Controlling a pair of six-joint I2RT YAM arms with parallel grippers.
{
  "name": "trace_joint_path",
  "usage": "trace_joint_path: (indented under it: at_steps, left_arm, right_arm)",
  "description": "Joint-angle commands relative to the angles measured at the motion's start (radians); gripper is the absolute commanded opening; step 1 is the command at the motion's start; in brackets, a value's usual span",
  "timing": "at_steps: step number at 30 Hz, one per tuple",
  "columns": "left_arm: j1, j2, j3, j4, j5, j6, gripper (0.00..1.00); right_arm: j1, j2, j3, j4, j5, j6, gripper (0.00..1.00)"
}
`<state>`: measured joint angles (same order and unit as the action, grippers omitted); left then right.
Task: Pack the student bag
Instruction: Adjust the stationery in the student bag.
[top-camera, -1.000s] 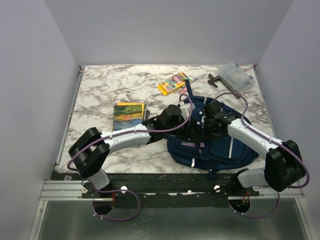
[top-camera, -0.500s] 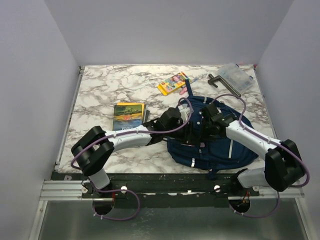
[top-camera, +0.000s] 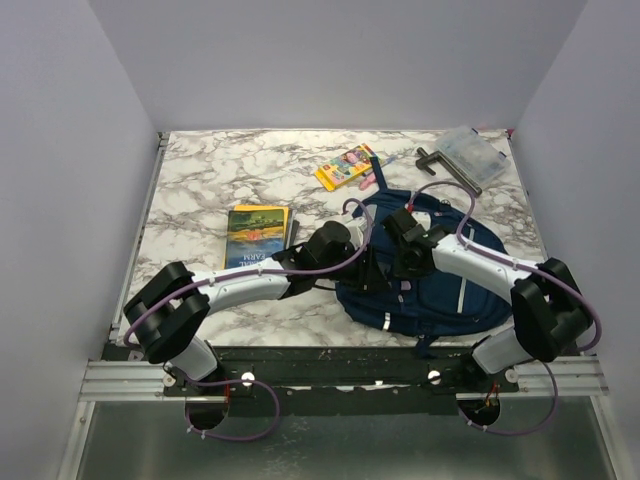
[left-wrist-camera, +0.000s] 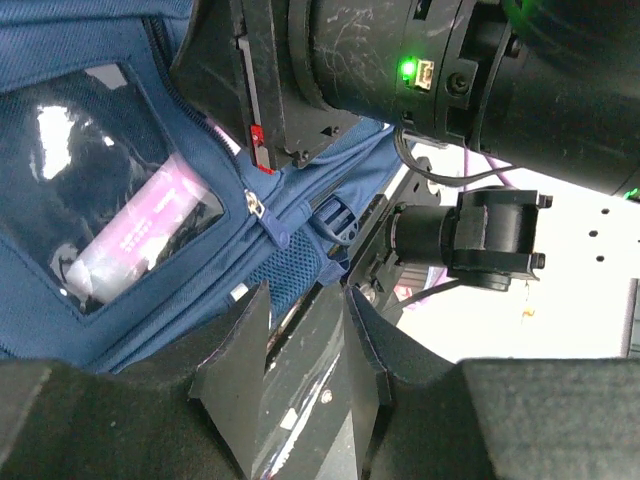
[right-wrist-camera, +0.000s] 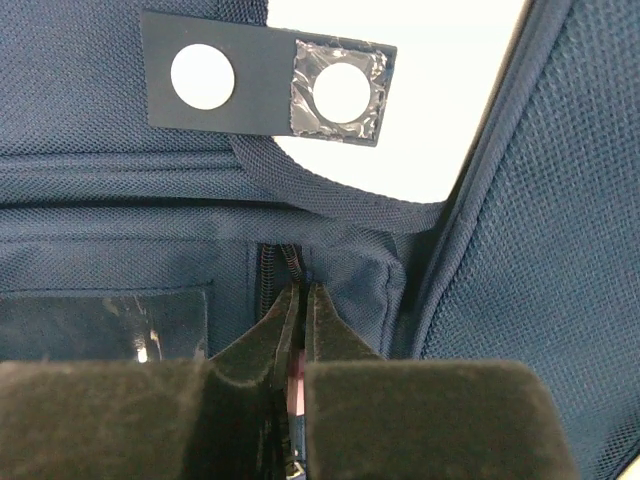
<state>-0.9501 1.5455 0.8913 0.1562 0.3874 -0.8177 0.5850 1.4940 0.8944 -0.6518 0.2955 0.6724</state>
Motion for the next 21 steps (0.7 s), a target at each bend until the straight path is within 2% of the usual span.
trace_joint_path:
  at_steps: [1, 4, 11, 16, 21]
  left_arm:
    - [0.001, -0.021, -0.017, 0.016, -0.046, 0.020, 0.38]
    - [-0.001, -0.028, -0.020, 0.016, -0.067, 0.020, 0.38]
    - [-0.015, -0.004, 0.006, 0.016, -0.128, 0.021, 0.53]
    - [-0.050, 0.014, 0.040, 0.014, -0.206, 0.041, 0.73]
    - [-0.058, 0.037, 0.066, 0.014, -0.213, 0.027, 0.74]
  right_arm:
    - [0.008, 0.031, -0.010, -0.018, 0.204, 0.006, 0.01]
    - [0.010, -0.043, -0.006, -0.021, 0.193, -0.029, 0.01]
    - [0.010, -0.167, 0.022, -0.045, 0.064, -0.025, 0.00]
    - [0.010, -0.218, 0.061, -0.080, 0.027, -0.012, 0.01]
    - [0.008, -0.244, 0.037, -0.096, 0.058, 0.020, 0.01]
